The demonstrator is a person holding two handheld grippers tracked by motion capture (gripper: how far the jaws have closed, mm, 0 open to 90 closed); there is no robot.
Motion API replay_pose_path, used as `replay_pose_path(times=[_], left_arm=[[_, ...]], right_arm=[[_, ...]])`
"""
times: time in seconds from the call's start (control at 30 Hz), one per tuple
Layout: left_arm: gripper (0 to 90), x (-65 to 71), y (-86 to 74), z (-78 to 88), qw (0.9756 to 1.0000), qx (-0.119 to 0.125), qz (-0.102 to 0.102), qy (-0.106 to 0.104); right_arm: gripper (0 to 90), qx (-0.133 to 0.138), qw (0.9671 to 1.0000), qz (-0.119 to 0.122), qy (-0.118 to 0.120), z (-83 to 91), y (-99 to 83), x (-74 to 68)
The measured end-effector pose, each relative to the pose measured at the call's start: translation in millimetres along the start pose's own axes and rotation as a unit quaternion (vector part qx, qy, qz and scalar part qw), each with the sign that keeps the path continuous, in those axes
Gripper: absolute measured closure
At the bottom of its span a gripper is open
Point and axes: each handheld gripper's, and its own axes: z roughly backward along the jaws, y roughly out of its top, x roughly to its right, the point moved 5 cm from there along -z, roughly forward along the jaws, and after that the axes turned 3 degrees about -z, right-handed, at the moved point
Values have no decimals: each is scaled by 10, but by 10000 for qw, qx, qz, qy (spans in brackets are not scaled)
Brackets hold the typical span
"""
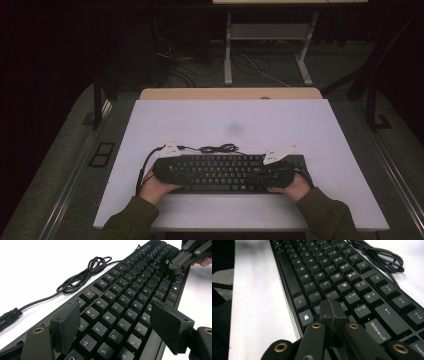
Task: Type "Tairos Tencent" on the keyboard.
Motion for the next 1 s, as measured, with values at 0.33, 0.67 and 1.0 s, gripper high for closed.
replay_pose_path(times=[0.33,0.67,1.0], left_arm=[[233,15,-4,-1,10000,36,-9,-41],[225,37,11,6,9999,96,-56,-55],[224,56,11,6,9999,104,-76,-81]], right_arm=[[686,266,9995,-167,-11,-18,133,16],[409,543,9975,-450,-61,-39,269,79],[304,782,9958,-460,-128,-91,412,98]])
